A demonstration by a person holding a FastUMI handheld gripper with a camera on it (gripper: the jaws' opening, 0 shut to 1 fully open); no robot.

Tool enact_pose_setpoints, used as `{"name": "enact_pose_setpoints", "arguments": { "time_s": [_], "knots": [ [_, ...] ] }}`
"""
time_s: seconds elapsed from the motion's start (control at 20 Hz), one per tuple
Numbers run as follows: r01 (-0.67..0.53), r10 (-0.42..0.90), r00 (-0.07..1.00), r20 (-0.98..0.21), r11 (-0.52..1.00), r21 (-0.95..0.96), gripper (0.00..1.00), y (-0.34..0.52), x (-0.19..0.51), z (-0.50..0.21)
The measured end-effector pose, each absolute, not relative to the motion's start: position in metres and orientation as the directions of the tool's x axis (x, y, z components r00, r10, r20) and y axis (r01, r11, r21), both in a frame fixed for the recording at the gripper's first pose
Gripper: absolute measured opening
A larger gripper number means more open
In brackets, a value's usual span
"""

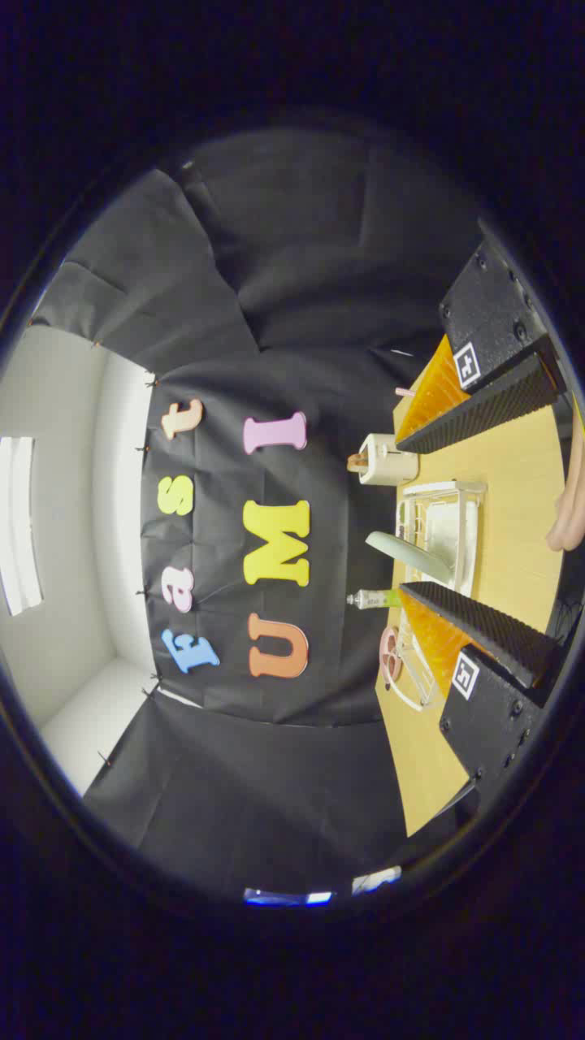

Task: Take the plate from the dish rack, then take the spoon from the basket and place it into the plate.

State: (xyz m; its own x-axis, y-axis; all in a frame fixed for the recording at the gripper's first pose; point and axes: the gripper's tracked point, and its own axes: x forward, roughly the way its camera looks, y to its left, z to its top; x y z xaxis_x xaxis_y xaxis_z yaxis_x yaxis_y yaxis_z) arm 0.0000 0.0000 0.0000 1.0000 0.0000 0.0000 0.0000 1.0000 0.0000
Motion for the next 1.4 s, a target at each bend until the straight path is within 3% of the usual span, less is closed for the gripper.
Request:
{"name": "enact_pose_setpoints", "arguments": {
  "time_s": [0.6,1.1,1.4],
  "knots": [
    [-0.013,0.012,0.999,-0.037,0.999,-0.031,1.00,0.026,0.011,0.031],
    [-0.004,0.006,0.995,-0.095,1.000,0.019,1.00,0.033,0.092,0.063],
    [-0.022,0.026,0.951,-0.307,1.000,0.018,1.00,0.037,0.184,0.064]
  ]
}}
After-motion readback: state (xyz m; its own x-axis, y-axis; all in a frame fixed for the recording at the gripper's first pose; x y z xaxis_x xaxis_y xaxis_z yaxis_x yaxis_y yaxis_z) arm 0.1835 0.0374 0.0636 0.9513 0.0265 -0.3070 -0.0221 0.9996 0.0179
